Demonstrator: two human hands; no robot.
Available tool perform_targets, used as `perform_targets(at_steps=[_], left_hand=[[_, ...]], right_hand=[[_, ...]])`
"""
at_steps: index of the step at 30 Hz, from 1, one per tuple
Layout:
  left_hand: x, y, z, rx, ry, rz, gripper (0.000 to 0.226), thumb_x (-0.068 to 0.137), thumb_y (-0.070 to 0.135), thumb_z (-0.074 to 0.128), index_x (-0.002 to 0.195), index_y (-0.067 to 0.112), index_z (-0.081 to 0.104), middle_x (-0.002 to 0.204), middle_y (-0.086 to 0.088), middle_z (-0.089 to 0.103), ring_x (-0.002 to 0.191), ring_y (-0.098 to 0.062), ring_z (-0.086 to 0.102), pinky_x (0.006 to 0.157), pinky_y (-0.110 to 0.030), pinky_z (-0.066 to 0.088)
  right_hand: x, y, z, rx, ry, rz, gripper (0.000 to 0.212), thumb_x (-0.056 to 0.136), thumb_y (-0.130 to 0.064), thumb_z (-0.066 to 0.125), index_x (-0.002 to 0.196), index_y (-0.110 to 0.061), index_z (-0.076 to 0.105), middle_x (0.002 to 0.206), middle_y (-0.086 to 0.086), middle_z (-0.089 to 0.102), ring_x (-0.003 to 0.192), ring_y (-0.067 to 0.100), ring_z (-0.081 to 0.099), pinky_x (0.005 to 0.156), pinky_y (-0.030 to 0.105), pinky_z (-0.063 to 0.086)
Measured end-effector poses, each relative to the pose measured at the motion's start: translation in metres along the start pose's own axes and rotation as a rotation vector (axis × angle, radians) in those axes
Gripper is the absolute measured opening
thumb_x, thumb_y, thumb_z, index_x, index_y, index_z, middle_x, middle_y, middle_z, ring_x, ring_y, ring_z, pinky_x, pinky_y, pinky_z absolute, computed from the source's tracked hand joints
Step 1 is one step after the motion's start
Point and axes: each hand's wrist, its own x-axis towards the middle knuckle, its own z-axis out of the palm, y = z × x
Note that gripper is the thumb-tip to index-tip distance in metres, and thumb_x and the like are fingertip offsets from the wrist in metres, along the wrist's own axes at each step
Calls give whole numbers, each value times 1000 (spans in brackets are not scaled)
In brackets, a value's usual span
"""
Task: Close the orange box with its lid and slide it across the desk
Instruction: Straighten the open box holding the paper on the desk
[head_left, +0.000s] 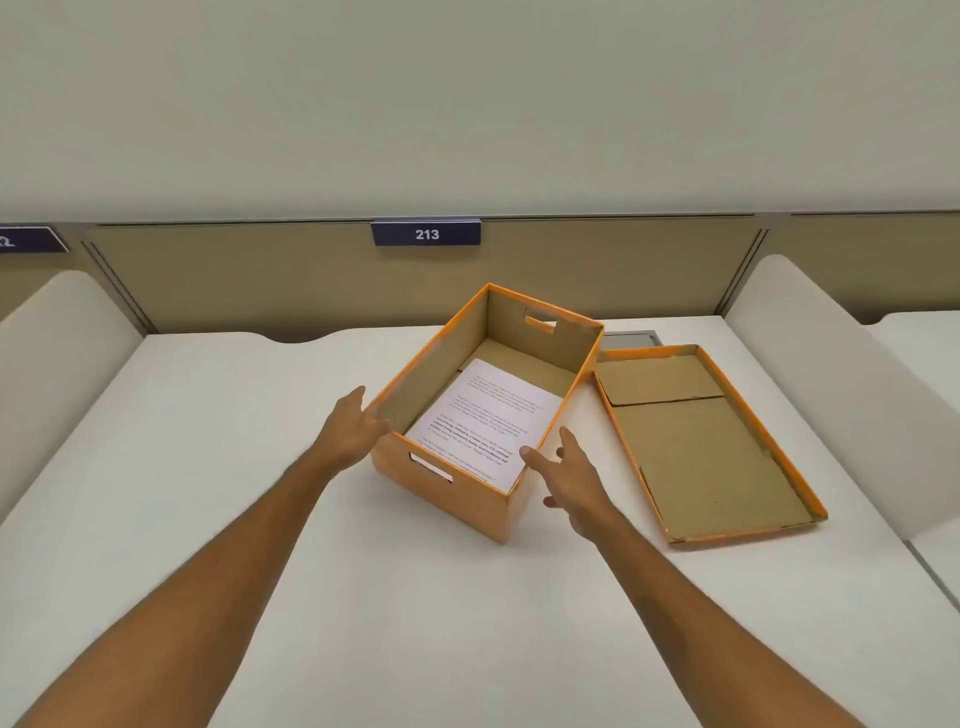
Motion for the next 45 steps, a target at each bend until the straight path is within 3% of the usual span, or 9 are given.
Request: perform_targets(at_steps=[4,8,12,18,24,31,36,41,45], left_hand=[[7,-1,2,-80,-17,-38,59,97,26,61,151,13,43,149,-16,52,130,-33,52,101,-39,43],[8,4,3,-82,9,-7,42,96,24,59,136,12,59,129,-14,66,107,-26,59,87,-34,44],[3,5,0,-40,-11,33,39,96,21,59,135,15,61,115,-15,70,107,-30,64,84,-33,46],[-13,-7,4,-171,-93,-11,16,85,4,65,101,7,65,111,-12,70,103,-33,69,71,-37,60],[-60,-10,13,-292,-190,17,38,93,15,65,129,27,61,96,-3,82,82,-23,79,67,-37,63],[-120,-4,33,-289,-89,-16,44,92,16,68,134,24,64,104,-4,79,79,-21,79,67,-39,66],[-153,0,52,-268,-50,-52,45,92,16,68,136,25,64,106,-3,78,80,-19,79,67,-39,66],[-169,2,65,-255,-18,-92,46,93,17,68,139,23,62,111,-7,77,86,-25,78,72,-46,65],[-174,6,71,-239,1,-111,47,94,15,67,140,22,60,114,-10,76,88,-26,77,74,-46,65]], right_hand=[[2,-2,4,76,13,101,87,90,-39,72,159,-23,22,159,9,36,138,31,43,87,52,58],[4,-6,2,190,-41,55,42,91,-12,67,125,-33,55,121,2,69,119,27,60,78,56,62],[0,-13,-11,180,-9,38,54,85,-2,63,133,-26,59,118,9,72,112,31,66,73,62,61],[-6,-12,-44,82,-75,-16,62,84,6,60,139,-23,59,117,12,74,106,34,70,71,67,59],[-23,-8,-76,-4,-175,-72,63,84,6,60,138,-27,60,113,5,78,86,21,69,68,58,60],[-48,17,-109,4,-226,-79,63,81,-5,66,137,-36,61,111,-5,79,81,14,68,58,33,59],[-59,34,-127,-11,-253,-57,57,77,-11,68,113,-55,67,103,-12,79,76,6,69,54,28,58],[-63,45,-135,1,-286,-64,62,80,-5,64,121,-52,65,108,-11,79,84,13,66,57,29,59],[-61,49,-137,12,-306,-65,65,85,0,61,139,-36,59,113,-7,78,90,22,64,58,33,60]])
